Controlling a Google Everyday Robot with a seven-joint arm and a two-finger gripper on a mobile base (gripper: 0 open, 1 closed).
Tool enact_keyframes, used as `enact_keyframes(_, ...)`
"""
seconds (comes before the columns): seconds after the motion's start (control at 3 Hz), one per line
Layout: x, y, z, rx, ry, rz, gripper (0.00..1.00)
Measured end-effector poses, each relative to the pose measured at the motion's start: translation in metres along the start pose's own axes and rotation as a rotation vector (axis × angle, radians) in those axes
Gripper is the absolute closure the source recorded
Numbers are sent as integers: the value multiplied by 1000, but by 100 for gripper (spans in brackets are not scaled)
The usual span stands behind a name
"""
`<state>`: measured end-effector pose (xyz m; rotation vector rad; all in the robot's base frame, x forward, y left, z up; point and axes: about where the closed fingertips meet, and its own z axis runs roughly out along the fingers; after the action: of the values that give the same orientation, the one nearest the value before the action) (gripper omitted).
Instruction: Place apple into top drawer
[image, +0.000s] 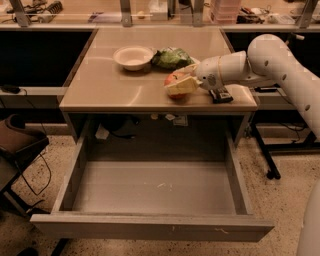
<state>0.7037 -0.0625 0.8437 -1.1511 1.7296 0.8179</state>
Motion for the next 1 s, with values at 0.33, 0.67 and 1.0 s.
enact_keyframes(0.33, 0, 0, 0, 1, -1, 3, 88)
enact_keyframes(0.67, -4, 19, -18, 14, -29, 15, 100)
enact_keyframes(1.0, -14, 68, -56, 50, -66, 45, 100)
